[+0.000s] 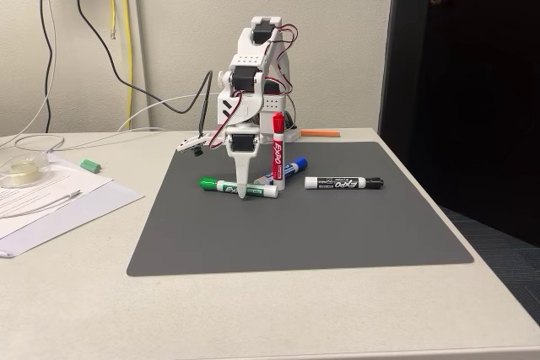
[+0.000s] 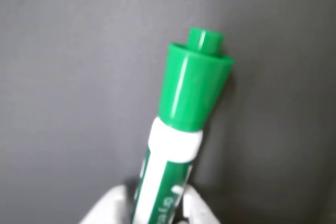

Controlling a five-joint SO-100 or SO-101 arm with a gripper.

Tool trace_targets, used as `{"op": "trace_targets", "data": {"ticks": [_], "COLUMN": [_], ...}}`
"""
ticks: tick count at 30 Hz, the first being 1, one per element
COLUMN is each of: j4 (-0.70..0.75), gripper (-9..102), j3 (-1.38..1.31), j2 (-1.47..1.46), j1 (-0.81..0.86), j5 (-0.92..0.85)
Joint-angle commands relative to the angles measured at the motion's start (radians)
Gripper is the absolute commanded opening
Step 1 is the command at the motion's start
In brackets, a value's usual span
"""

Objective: Pick up the green marker.

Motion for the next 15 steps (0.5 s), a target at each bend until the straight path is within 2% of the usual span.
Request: {"op": "trace_targets", "data": {"ticks": [1,15], "j4": [0.002,0.009], "gripper": [10,5], "j3": [-0.026,-0.025], "j2": [0.008,0.031], "j1": [-0.012,-0.014], "j5": [-0.003,0.002]}}
